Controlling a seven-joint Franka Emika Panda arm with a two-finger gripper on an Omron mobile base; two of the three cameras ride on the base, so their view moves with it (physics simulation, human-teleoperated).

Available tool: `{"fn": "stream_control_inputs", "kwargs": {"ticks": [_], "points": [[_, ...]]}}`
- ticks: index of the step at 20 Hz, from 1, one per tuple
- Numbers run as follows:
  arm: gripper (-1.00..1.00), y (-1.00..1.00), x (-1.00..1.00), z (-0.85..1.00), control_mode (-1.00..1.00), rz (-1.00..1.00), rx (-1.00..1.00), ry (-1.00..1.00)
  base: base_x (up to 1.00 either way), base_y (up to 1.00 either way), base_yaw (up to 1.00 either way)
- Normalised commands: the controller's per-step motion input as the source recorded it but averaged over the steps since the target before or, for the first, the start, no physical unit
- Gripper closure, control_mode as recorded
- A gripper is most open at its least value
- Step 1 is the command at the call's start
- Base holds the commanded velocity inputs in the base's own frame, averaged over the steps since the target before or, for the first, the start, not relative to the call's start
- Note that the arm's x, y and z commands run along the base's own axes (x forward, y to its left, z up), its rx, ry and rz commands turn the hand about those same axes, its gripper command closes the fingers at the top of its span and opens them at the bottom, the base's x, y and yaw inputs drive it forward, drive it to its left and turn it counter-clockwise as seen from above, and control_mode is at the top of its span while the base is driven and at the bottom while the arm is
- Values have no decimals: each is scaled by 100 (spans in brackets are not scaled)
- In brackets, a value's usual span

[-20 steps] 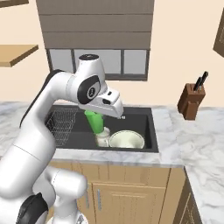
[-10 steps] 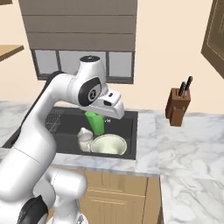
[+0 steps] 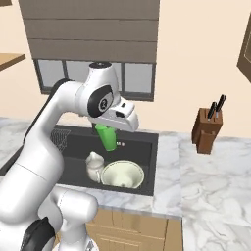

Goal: Pick the bowl and cup and place them in the sink. Then turn on the water.

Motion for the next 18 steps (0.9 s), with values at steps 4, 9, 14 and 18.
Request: {"fn": "stream_control_inputs", "kwargs": {"ticks": [4, 9, 14, 18], "points": [[100, 0, 0, 0, 100, 0, 0, 0, 47, -28, 12], [100, 0, 0, 0, 100, 0, 0, 0, 29, -42, 8], [100, 0, 0, 0, 100, 0, 0, 0, 21, -52, 3], [100, 0, 0, 0, 100, 0, 0, 0, 6, -67, 0]]}}
